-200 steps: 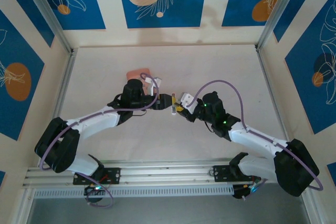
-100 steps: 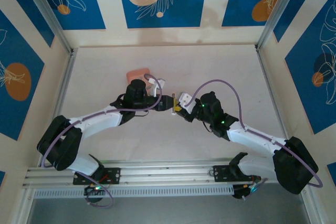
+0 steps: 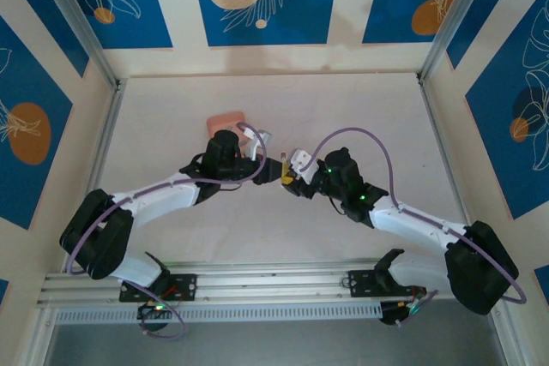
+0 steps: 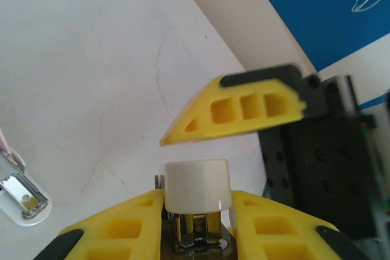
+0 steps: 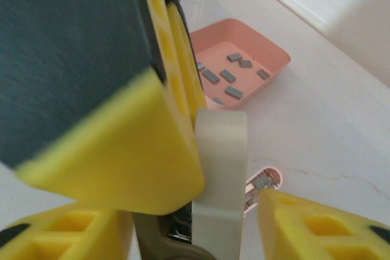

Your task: Load the staples into the stapler

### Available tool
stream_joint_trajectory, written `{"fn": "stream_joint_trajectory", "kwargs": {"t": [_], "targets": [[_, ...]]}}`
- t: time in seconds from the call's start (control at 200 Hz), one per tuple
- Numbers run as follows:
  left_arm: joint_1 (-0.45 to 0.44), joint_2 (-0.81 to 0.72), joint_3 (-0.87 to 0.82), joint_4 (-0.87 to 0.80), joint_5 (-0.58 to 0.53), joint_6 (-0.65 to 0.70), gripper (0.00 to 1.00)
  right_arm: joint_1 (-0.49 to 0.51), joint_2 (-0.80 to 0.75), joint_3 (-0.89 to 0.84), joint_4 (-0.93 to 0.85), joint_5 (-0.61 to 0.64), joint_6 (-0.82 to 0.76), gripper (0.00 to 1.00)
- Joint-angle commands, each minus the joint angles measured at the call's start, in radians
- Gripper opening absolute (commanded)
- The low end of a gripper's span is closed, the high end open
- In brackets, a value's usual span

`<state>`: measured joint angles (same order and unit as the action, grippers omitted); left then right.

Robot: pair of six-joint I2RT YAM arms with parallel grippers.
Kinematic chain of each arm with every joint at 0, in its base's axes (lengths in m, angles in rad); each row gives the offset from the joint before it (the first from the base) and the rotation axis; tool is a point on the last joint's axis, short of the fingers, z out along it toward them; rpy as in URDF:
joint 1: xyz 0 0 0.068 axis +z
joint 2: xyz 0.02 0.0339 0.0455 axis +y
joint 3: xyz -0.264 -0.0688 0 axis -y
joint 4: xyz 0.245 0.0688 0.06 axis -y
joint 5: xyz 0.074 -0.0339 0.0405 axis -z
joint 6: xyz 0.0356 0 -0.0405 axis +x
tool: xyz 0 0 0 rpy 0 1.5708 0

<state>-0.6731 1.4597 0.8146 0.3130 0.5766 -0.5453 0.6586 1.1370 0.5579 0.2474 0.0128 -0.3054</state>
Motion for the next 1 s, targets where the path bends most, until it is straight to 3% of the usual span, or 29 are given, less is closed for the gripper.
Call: {"fn": "stream_joint_trajectory", "kwargs": {"t": [0.0,0.285,0.495,0.695,0.995], "targets": [[0.022,-0.028,0.024,-0.013,0.061,0.126,0.06,-0.041,-0.069,0.041,-0.075,-0.159,0.041,0.6],[0.04,-0.026,0.069,-0.015,0.268,0.408,0.06,-0.261,-0.135,0.083,-0.323,-0.58,0.045,0.63],[0.04,-0.047,0.092,-0.062,0.363,0.597,0.1,-0.298,-0.052,0.195,-0.473,-0.727,-0.034,0.62],[0.04,-0.047,0.112,-0.079,0.392,0.625,0.11,-0.298,0.032,0.27,-0.536,-0.808,-0.082,0.57],[0.04,-0.042,0.115,-0.085,0.431,0.628,0.11,-0.302,0.085,0.314,-0.55,-0.943,-0.114,0.35]]}}
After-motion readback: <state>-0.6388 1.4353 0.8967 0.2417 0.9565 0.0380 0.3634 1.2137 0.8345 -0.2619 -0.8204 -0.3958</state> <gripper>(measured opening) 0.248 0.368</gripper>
